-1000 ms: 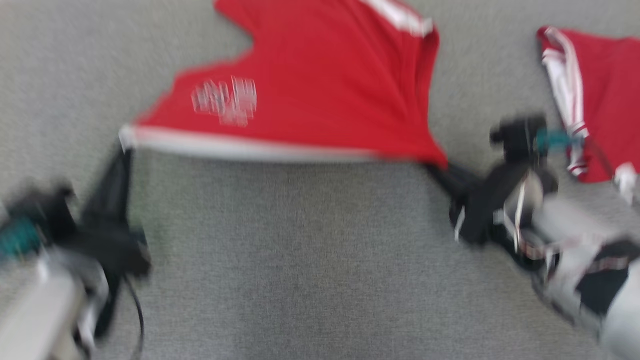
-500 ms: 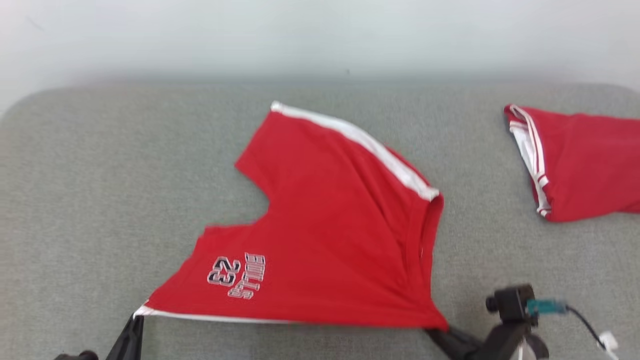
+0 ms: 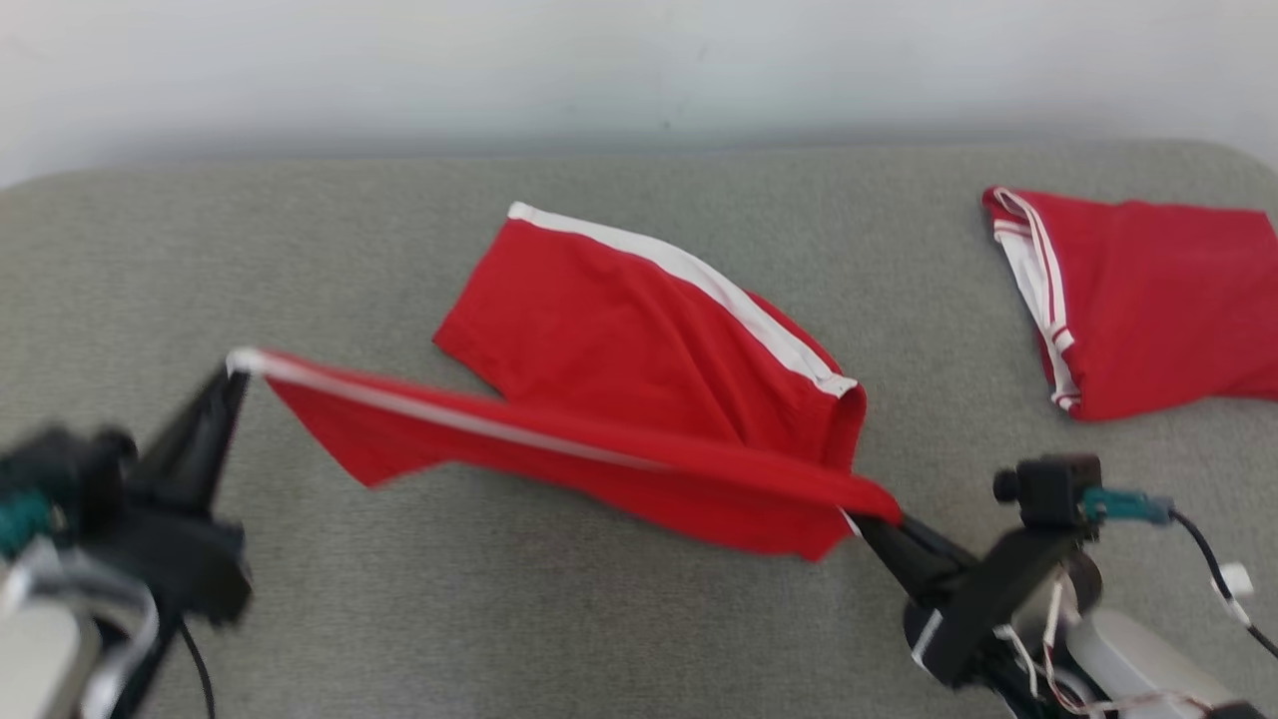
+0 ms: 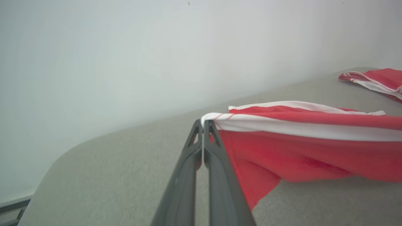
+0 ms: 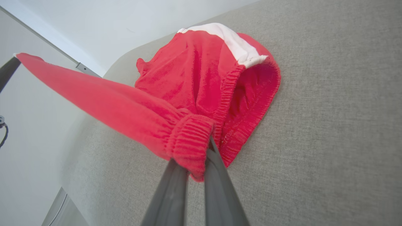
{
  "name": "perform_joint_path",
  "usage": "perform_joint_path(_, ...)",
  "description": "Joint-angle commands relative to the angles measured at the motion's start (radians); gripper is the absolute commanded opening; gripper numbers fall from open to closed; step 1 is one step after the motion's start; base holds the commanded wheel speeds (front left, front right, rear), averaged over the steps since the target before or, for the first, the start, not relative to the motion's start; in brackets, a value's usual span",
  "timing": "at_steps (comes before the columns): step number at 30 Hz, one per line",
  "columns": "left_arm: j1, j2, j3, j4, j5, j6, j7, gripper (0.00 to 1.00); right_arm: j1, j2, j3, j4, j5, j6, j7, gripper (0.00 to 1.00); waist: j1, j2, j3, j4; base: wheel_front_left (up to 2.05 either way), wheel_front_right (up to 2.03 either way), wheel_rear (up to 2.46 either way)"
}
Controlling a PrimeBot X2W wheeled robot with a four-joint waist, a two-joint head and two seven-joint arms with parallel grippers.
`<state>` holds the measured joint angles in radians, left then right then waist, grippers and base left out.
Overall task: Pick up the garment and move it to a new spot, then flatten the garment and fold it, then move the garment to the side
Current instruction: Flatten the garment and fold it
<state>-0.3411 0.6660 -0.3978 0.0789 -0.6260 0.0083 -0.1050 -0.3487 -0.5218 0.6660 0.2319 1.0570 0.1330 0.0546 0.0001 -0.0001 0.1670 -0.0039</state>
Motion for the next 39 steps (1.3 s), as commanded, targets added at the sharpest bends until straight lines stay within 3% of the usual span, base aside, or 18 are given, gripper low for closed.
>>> perform_joint_path(1,-0.079,0.022,0.003,0.028,0.011,-0.020,0.023,0.00,-0.021,0.017,-0.023,0.012,-0.022,-0.005,0.016,0.00,-0.0001,0.0001,0.077,-0.063,0.00,0.00,0.00)
perform_joint_path(5,-0.286,0.016,-0.035,0.126,0.026,-0.092,0.097,0.00,-0.102,0.101,-0.084,0.035,-0.074,-0.004,0.057,0.00,-0.0001,0.0001,0.145,-0.109,0.00,0.00,0.00)
perform_joint_path(10,-0.490,0.007,-0.117,0.259,0.048,-0.131,0.182,0.00,-0.203,0.189,-0.122,0.066,-0.122,-0.004,0.096,0.00,-0.0001,0.0001,0.218,-0.168,0.00,0.00,0.00)
perform_joint_path(15,-0.653,-0.003,-0.224,0.387,0.035,-0.137,0.225,0.00,-0.283,0.255,-0.128,0.092,-0.159,-0.004,0.112,0.00,-0.0001,0.0001,0.267,-0.212,0.00,0.00,0.00)
perform_joint_path(22,-0.833,-0.006,-0.399,0.515,-0.024,-0.137,0.253,0.00,-0.342,0.293,-0.149,0.128,-0.175,-0.004,0.123,0.00,-0.0001,0.0001,0.313,-0.250,0.00,0.00,0.00)
perform_joint_path(33,-0.944,-0.014,-0.567,0.684,-0.089,-0.137,0.229,0.00,-0.388,0.340,-0.127,0.150,-0.183,-0.004,0.123,0.00,-0.0001,0.0001,0.336,-0.286,0.00,0.00,0.00)
perform_joint_path(34,-0.950,-0.018,-0.572,0.700,-0.094,-0.137,0.208,0.19,-0.388,0.337,-0.122,0.148,-0.184,-0.004,0.121,0.00,-0.0001,0.0001,0.332,-0.285,0.00,0.00,0.00)
perform_joint_path(35,-0.949,-0.026,-0.579,0.716,-0.103,-0.137,0.195,1.00,-0.387,0.335,-0.118,0.145,-0.187,-0.004,0.115,0.27,-0.0001,0.0001,0.327,-0.283,0.00,0.00,0.00)
perform_joint_path(36,-0.946,-0.034,-0.589,0.729,-0.107,-0.137,0.184,1.00,-0.383,0.330,-0.118,0.143,-0.187,-0.004,0.108,0.99,-0.0001,0.0001,0.321,-0.279,0.00,0.00,0.00)
perform_joint_path(39,-0.933,-0.052,-0.606,0.764,-0.134,-0.137,0.145,1.00,-0.365,0.312,-0.118,0.141,-0.195,-0.004,0.096,1.00,-0.0001,0.0001,0.297,-0.267,0.00,0.00,0.00)
